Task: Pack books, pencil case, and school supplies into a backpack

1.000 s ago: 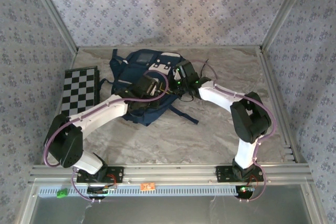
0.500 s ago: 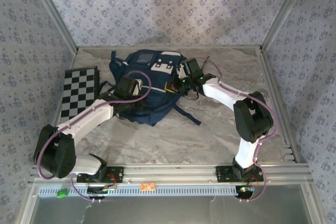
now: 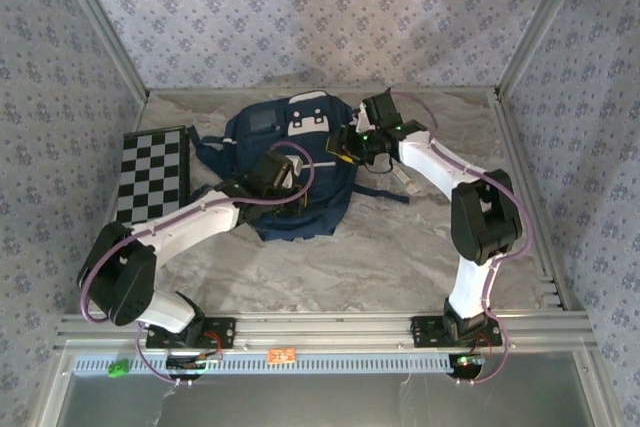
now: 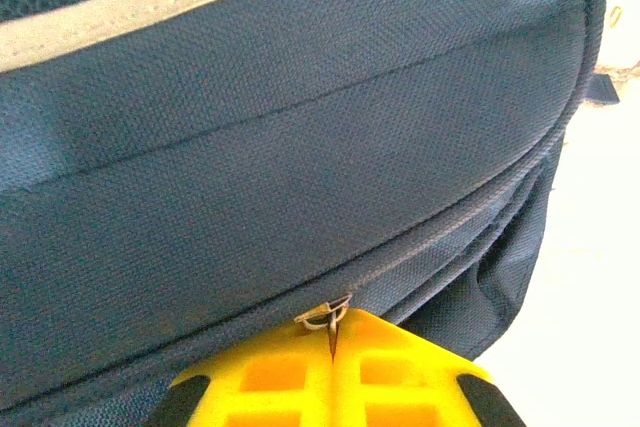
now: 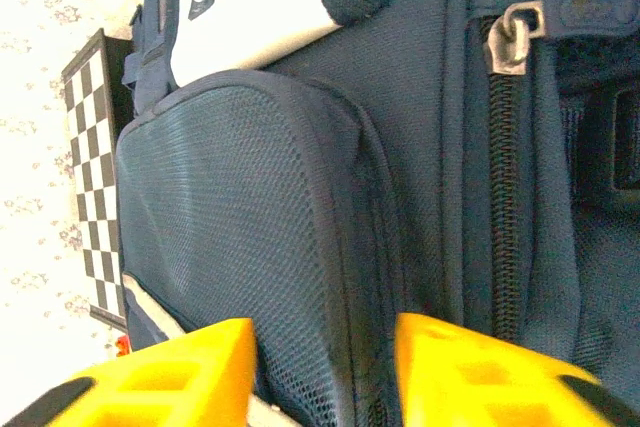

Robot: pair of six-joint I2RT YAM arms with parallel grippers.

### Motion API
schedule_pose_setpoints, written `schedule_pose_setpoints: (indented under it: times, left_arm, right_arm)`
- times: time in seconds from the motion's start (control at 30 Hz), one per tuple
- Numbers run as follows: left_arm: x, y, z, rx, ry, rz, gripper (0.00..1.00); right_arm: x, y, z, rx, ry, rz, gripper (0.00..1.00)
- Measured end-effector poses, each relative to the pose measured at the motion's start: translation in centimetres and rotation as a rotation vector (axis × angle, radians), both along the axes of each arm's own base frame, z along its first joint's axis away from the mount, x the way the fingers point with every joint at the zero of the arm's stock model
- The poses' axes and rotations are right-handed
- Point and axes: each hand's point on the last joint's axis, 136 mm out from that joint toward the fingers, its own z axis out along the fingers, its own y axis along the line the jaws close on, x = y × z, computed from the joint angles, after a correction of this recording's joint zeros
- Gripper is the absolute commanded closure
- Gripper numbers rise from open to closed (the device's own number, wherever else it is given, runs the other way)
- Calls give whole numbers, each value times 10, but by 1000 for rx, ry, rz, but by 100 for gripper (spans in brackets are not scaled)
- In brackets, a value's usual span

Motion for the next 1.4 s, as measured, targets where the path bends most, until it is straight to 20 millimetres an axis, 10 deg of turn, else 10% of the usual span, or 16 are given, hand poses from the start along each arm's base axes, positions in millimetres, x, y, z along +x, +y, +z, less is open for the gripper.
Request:
schedule_pose_setpoints:
  times: [0.37, 0.6, 0.87, 1.4]
  left_arm:
    - [3, -2, 6, -12, -8, 4, 100]
    - [2, -3, 3, -6, -2, -1, 100]
    - [1, 1, 1, 22, -1, -5, 100]
    - [-38, 45, 31, 63, -76, -37, 100]
  right_arm:
    - [-68, 3, -25, 86, 90, -46, 48]
    - [-63, 22, -21, 151, 99, -77, 58]
    - [-56, 27, -39, 134, 143, -103, 96]
    - [-51, -12, -20, 152, 113, -17, 100]
